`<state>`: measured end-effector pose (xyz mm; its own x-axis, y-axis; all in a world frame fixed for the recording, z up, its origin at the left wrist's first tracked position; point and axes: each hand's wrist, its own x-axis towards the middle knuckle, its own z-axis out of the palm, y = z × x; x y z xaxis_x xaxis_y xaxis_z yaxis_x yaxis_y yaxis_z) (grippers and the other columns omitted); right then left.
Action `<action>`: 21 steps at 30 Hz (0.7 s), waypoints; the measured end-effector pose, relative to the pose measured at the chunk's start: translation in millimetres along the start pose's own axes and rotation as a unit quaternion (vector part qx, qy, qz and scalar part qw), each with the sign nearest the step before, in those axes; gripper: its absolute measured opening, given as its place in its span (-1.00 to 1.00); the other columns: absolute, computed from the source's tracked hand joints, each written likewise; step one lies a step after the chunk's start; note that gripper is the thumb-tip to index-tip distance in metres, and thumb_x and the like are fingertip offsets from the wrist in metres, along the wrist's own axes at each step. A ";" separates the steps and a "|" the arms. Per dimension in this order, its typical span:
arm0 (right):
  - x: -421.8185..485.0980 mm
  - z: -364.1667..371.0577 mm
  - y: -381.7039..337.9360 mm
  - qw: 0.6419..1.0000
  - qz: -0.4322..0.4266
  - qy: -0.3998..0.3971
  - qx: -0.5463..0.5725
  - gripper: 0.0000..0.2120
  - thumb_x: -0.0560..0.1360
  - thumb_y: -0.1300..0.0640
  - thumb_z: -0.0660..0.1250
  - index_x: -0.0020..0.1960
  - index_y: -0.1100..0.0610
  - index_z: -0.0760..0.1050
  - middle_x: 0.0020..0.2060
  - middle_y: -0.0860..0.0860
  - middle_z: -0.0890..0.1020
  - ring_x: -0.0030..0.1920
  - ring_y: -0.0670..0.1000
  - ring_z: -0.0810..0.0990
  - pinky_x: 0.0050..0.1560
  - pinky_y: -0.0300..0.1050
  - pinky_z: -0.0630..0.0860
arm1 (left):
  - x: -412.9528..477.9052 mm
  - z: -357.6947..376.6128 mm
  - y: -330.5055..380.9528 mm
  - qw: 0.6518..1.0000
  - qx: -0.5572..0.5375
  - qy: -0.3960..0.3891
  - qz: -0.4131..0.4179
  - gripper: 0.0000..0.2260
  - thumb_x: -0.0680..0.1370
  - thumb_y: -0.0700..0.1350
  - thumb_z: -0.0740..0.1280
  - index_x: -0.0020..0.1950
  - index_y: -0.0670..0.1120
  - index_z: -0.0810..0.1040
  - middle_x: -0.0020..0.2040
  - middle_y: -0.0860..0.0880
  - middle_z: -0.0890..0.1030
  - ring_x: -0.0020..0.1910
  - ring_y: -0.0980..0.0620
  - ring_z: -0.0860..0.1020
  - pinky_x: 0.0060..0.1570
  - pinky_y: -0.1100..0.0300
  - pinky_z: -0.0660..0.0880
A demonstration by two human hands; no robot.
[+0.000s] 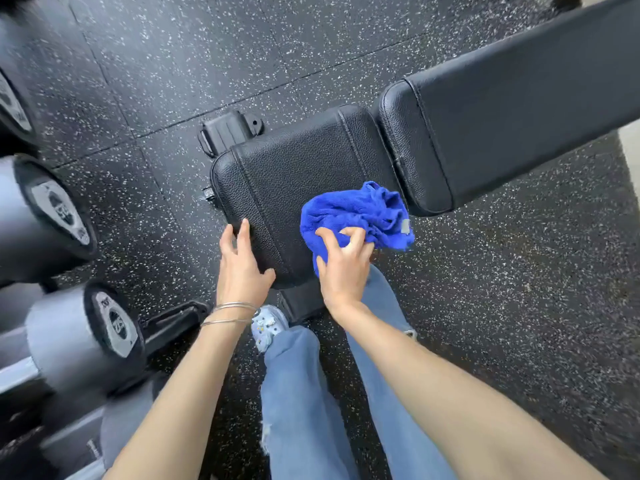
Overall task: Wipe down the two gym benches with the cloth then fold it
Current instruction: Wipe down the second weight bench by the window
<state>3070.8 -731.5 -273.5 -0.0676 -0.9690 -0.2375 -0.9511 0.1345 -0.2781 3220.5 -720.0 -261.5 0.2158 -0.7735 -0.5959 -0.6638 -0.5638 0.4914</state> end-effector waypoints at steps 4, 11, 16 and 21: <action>30.7 -16.8 14.0 0.995 -0.060 0.051 -0.062 -0.55 0.15 0.19 0.58 0.00 -0.03 0.59 0.03 0.13 0.56 -0.09 0.25 0.51 -0.19 0.07 0.45 | -3.4 -15.4 -17.0 0.997 0.038 -0.036 0.060 -0.24 0.40 -0.31 0.39 0.52 -0.15 0.09 0.49 -0.23 0.07 0.37 -0.20 0.35 0.33 -0.01 0.31; 92.7 -45.7 40.0 0.994 -0.029 -0.028 -0.097 -0.40 0.33 -0.24 0.40 0.33 -0.28 0.31 0.39 0.05 0.27 0.35 0.27 0.20 0.25 0.32 0.24 | -6.9 -17.9 -12.1 0.993 0.067 -0.007 0.093 -0.33 0.41 -0.33 0.36 0.48 -0.21 0.18 0.47 -0.29 0.11 0.44 -0.23 0.21 0.44 -0.04 0.17; 88.9 -28.9 23.5 0.997 0.005 -0.029 -0.076 -0.40 0.28 -0.39 0.34 0.27 -0.24 0.37 0.34 0.09 0.26 0.21 0.25 0.27 0.10 0.18 0.37 | -6.2 -14.1 6.9 0.986 0.098 0.033 0.133 -0.36 0.39 -0.32 0.34 0.45 -0.22 0.25 0.47 -0.31 0.14 0.42 -0.29 0.19 0.43 -0.04 0.11; 78.9 -31.6 25.7 0.993 -0.080 0.011 -0.087 -0.56 0.36 -0.38 0.23 0.09 -0.13 0.51 0.19 0.12 0.41 0.07 0.23 0.37 -0.02 0.14 0.42 | 4.0 -11.8 24.7 0.979 0.106 0.084 0.155 -0.41 0.36 -0.35 0.32 0.40 -0.24 0.33 0.41 -0.33 0.24 0.36 -0.33 0.25 0.39 -0.11 0.18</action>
<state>3031.5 -811.0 -270.0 0.0840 -0.9798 -0.1816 -0.9876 -0.0577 -0.1460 3213.4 -740.4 -244.2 0.0827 -0.9445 -0.3179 -0.8463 -0.2350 0.4780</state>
